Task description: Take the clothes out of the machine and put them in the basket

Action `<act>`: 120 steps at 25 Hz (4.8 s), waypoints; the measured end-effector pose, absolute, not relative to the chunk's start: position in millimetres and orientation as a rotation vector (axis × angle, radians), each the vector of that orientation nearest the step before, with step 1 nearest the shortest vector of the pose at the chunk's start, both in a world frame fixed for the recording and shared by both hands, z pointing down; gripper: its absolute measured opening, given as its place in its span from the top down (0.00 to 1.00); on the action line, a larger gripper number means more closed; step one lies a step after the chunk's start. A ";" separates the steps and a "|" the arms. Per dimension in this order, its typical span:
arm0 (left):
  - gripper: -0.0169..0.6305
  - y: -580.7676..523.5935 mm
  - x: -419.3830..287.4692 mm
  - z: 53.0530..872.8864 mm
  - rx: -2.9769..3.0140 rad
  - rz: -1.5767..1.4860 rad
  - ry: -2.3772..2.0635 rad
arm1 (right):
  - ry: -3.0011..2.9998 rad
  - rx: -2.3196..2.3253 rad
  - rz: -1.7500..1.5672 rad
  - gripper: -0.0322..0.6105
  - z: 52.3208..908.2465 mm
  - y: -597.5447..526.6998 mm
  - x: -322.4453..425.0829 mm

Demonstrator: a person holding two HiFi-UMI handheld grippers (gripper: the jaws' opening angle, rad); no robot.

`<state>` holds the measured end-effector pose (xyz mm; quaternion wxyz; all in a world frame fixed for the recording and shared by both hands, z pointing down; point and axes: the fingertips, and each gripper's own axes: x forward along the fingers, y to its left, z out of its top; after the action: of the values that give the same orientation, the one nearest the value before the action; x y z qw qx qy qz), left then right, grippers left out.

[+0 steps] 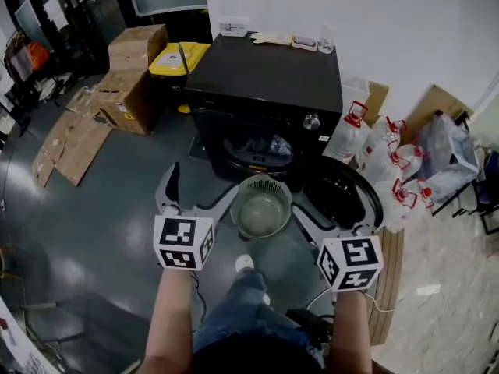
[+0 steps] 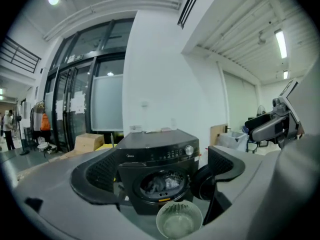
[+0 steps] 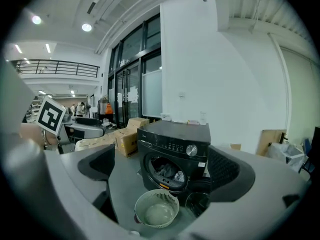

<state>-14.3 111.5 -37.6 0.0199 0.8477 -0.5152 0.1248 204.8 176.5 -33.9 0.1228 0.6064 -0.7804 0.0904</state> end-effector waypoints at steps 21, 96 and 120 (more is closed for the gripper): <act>0.10 -13.7 -105.0 115.9 2.274 0.606 -1.646 | -2.207 1.333 0.393 0.06 104.6 -11.6 106.8; 0.10 -158.6 -101.5 514.6 1.788 0.583 -1.747 | -1.710 1.442 -0.094 0.08 561.6 -370.4 126.5; 0.10 -150.7 -83.2 509.2 1.779 0.599 -1.718 | -1.737 1.082 -0.233 0.81 540.8 -311.5 116.1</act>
<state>-83.2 -150.7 509.2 0.2942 0.6683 -0.6452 0.2249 116.1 -311.5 540.8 0.5150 0.4503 -0.7229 -0.0971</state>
